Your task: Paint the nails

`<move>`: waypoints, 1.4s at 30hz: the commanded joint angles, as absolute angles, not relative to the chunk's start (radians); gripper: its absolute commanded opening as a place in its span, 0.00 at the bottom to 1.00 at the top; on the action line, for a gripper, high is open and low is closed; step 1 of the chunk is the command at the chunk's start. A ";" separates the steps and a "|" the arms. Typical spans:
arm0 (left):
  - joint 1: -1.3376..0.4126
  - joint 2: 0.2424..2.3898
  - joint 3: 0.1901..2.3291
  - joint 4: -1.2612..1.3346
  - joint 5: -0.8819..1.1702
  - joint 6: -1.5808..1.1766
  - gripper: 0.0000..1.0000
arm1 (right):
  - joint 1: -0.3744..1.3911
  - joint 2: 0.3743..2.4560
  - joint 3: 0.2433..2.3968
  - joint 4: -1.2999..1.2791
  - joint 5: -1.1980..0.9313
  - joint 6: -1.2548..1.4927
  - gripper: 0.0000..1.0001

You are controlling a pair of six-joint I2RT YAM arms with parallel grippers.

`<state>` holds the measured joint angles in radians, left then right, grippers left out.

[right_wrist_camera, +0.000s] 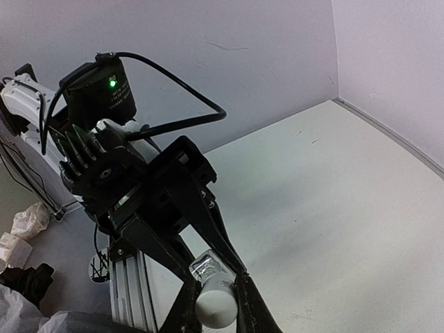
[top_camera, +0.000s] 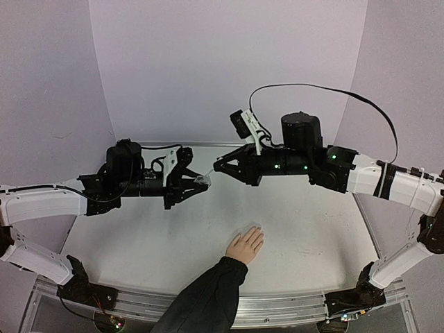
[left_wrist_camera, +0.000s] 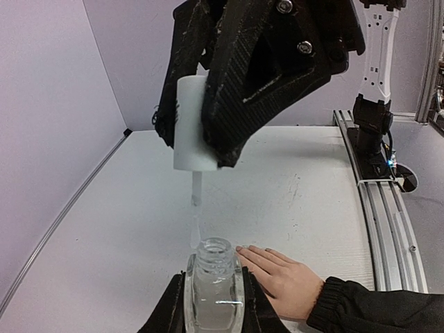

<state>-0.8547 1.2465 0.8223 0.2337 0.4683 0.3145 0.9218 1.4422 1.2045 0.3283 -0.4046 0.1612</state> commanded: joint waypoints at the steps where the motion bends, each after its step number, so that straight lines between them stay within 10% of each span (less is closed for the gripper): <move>1: -0.860 1.249 0.827 0.264 0.465 0.321 0.00 | 0.931 1.430 1.242 0.362 -0.407 0.147 0.00; 42: -0.862 1.251 0.824 0.261 0.454 0.333 0.00 | 0.931 1.433 1.207 0.365 -0.409 0.148 0.00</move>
<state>-0.8577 1.2591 0.8219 0.2325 0.4603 0.3172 0.9264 1.4292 1.1881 0.3344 -0.3962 0.1459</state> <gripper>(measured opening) 0.211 0.160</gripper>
